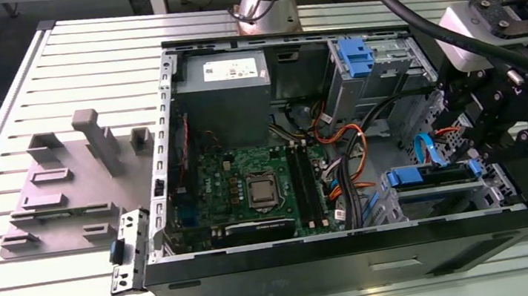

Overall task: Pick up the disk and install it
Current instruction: 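Insert the second disk wire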

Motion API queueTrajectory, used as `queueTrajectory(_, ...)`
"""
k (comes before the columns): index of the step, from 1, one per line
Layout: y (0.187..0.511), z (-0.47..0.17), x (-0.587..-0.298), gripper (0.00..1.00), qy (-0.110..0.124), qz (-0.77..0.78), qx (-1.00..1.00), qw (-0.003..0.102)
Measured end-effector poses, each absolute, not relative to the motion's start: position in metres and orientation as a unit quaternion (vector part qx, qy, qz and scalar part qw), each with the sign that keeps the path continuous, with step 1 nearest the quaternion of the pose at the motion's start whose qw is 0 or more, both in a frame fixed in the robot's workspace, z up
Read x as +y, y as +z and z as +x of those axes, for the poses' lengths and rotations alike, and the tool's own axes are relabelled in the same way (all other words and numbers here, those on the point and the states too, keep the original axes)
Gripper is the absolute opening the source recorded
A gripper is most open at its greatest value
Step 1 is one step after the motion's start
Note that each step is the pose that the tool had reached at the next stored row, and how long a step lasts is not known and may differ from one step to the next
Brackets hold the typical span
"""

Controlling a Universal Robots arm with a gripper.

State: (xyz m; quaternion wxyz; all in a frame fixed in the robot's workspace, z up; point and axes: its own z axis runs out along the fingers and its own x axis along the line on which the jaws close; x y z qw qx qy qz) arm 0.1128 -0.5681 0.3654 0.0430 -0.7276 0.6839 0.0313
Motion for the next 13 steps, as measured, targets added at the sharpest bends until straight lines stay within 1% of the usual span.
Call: queueTrajectory(13,0.3655,0.1132,-0.5665,0.49,0.031,-0.729,0.683,0.043)
